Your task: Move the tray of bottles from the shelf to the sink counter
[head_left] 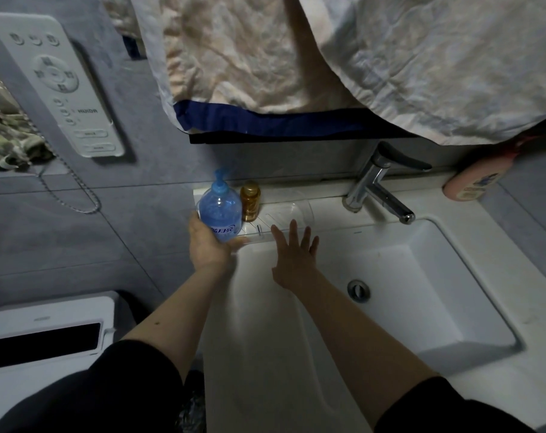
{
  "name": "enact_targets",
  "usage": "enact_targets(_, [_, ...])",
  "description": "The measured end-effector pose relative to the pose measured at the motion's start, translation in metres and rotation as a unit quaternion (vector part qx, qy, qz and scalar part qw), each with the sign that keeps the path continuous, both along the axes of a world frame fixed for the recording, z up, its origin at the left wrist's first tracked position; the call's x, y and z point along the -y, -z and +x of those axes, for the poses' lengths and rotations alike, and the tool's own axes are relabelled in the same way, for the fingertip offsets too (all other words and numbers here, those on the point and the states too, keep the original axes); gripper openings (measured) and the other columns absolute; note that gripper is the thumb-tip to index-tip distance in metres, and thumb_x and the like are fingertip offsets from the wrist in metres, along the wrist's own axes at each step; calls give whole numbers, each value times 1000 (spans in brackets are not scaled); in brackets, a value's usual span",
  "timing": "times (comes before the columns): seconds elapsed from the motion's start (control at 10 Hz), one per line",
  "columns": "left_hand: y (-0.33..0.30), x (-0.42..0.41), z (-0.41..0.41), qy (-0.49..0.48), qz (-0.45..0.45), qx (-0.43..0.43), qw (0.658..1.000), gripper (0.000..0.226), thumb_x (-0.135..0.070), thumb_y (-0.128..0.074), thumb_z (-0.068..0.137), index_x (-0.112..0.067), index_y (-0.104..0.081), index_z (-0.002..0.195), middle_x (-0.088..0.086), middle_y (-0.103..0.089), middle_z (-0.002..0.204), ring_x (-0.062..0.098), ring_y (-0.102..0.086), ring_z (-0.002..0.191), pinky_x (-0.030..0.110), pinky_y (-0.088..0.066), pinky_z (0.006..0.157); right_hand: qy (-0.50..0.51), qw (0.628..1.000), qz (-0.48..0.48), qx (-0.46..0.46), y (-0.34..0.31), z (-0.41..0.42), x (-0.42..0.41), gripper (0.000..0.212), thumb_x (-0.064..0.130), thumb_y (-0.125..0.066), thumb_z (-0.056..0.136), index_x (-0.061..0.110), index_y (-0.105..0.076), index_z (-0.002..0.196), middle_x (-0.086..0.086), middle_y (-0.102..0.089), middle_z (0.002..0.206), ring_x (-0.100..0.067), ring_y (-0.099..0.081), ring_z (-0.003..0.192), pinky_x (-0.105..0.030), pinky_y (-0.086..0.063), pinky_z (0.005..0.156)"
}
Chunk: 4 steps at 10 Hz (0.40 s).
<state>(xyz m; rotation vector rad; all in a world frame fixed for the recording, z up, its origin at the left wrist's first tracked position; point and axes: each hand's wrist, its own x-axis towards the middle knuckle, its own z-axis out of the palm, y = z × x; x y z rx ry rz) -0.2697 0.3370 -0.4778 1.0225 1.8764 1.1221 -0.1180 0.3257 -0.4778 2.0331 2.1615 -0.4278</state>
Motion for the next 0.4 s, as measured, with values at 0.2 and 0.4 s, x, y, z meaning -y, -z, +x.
enact_targets(0.2, [6, -2, -1, 5, 2, -8, 1000, 102, -20, -89, 58, -16, -29, 140, 6, -48, 139, 30, -47, 129, 49, -43, 105, -12, 1000, -7, -25, -4, 5, 5, 91, 23, -58, 84, 30, 11, 144, -12, 23, 154, -43, 20, 138, -58, 7, 114])
enact_targets(0.4, [7, 0, 1, -11, 1, 10, 1000, 98, -20, -88, 60, -19, -30, 139, 5, -50, 137, 30, -49, 127, 49, -44, 103, 2, 978, 109, -175, -37, 18, 11, 57, 26, -55, 89, 17, -30, 140, -11, -21, 154, -28, -23, 140, -45, -20, 116])
